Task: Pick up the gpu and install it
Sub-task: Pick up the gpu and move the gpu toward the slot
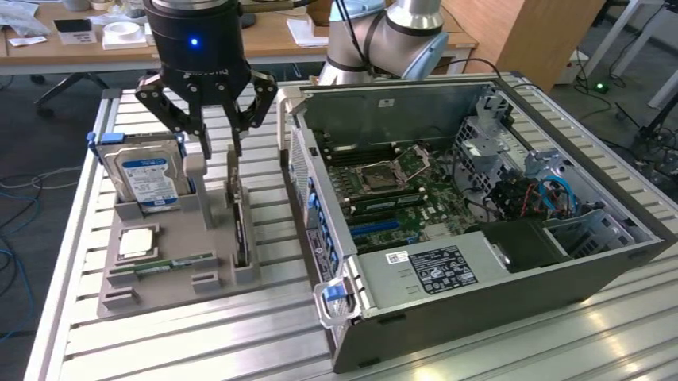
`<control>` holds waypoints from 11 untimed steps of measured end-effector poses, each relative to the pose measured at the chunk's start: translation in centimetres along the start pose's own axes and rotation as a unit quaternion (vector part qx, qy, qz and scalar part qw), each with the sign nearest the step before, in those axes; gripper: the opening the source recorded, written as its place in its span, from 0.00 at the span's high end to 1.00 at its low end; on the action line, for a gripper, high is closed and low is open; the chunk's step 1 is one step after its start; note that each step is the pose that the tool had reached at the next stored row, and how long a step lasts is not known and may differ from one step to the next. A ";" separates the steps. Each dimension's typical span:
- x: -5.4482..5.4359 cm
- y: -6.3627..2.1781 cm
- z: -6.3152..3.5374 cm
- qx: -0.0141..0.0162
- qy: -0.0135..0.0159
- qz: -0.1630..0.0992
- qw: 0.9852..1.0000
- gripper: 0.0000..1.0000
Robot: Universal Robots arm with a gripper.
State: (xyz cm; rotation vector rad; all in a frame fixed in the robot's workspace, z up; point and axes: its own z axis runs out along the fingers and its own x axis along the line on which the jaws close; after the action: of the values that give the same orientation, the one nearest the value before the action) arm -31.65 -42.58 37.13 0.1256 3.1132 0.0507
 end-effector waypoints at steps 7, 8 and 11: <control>0.0 -0.01 0.41 0.000 0.000 0.000 1.000 0.58; 0.0 -0.02 0.56 0.000 0.000 0.000 1.000 0.58; 0.0 -0.03 1.05 0.000 0.000 0.000 1.000 0.58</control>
State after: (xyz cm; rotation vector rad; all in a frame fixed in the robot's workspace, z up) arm -31.65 -42.58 36.08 0.1256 3.1131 0.0507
